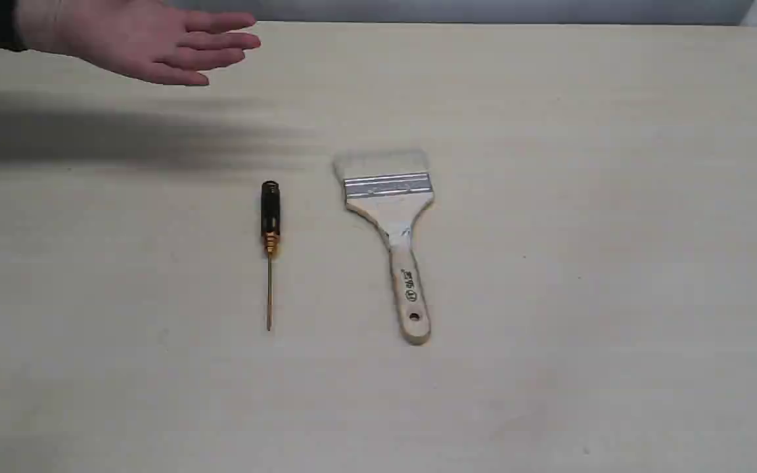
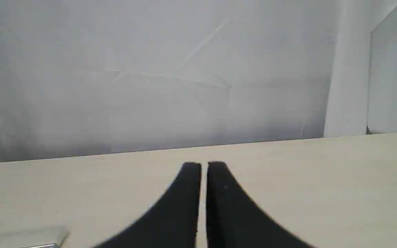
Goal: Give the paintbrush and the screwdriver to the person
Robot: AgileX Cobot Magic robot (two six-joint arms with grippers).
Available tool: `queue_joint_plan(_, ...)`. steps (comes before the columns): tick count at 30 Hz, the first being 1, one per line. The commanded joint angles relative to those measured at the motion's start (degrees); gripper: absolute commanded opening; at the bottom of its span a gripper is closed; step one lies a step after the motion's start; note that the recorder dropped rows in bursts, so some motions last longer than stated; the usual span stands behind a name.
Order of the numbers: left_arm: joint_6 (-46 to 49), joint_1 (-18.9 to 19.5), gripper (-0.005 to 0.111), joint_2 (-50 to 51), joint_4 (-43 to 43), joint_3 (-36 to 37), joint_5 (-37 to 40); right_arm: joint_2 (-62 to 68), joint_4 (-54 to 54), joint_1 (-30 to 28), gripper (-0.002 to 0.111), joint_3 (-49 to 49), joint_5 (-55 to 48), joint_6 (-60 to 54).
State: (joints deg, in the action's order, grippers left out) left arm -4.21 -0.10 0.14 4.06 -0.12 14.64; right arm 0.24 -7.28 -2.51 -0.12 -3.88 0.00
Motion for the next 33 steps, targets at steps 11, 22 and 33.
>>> queue_joint_plan(11,-0.1,-0.3,0.0,-0.1,-0.2,0.1,-0.3,-0.2,-3.2,0.0,0.004,0.1,2.3,0.9)
queue_joint_plan(22,-0.1,-0.3,0.0,-0.1,-0.2,0.1,-0.3,-0.2,-10.5,2.2,0.031,-4.7,4.9,1.7)
queue_joint_plan(33,-0.1,-0.3,0.0,-0.1,-0.1,0.1,-0.5,12.8,-11.0,27.4,0.048,-17.4,2.7,-5.8)
